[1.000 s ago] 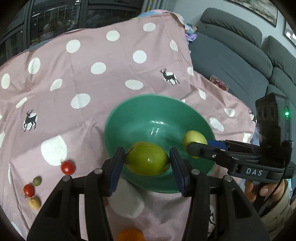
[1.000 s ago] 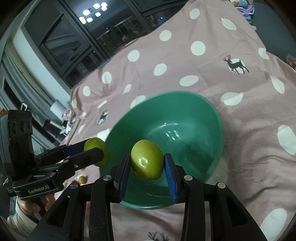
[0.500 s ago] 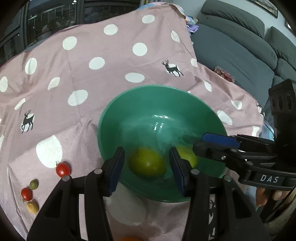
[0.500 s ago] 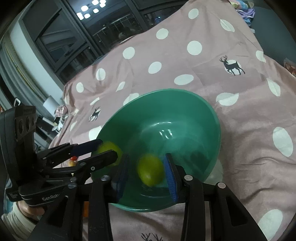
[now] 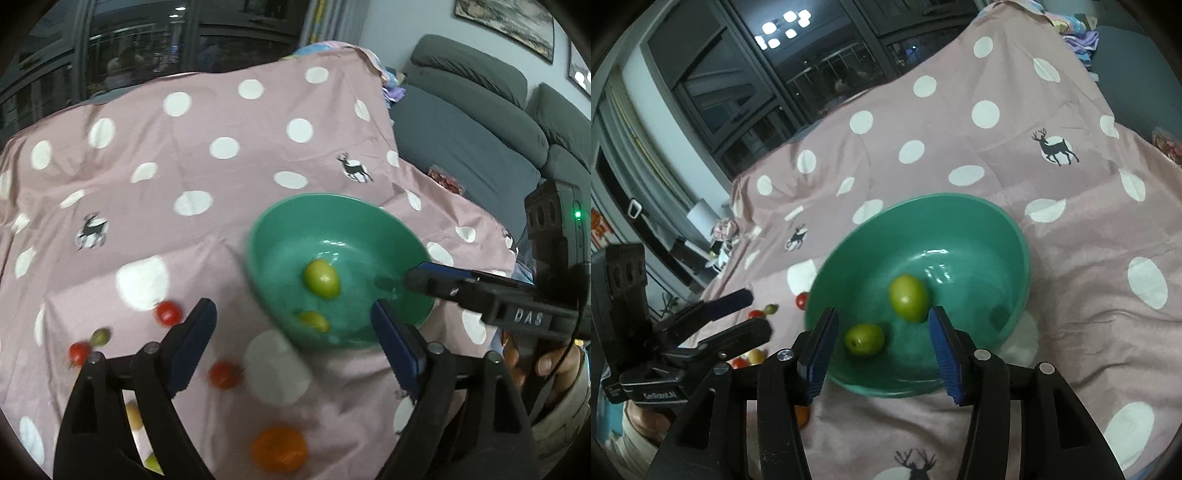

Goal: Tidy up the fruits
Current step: 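Carry both green fruits over the green bowl and release them, then withdraw both grippers from the bowl toward the remaining fruits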

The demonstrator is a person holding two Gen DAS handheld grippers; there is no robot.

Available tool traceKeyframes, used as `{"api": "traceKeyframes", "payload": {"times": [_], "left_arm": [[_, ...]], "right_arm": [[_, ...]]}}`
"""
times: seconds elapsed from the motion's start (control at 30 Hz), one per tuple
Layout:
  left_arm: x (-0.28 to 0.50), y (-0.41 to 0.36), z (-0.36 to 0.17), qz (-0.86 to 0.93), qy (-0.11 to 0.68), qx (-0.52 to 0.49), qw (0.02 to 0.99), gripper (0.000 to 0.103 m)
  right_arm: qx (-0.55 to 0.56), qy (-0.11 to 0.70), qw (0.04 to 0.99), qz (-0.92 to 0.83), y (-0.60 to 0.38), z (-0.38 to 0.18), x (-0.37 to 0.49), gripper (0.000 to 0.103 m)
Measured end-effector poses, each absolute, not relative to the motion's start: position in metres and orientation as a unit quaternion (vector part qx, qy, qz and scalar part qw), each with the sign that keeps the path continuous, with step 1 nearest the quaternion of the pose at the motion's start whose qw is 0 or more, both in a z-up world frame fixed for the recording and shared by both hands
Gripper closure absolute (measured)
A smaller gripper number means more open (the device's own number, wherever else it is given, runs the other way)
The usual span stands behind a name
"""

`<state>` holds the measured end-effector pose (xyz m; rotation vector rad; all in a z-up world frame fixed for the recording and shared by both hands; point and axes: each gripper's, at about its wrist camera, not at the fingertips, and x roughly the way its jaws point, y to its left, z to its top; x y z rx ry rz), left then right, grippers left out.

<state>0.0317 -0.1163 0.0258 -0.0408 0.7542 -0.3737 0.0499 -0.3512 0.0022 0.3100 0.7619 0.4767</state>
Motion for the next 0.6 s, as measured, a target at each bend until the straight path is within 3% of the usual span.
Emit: {"api": "traceKeyframes", "payload": {"times": [0.07,0.6], "left_arm": [[0.023,-0.101,0.026,-0.163,0.363,-0.033,0.917,0.001],[-0.050,0.020,-0.006,-0.020,0.385,-0.095,0.918,0.001]], "right_arm": [[0.154,0.363,0.888,0.237,-0.349,0.002,0.045,0.051],[0.099,0.321,0.871,0.357,-0.284,0.008,-0.002,0.049]]}}
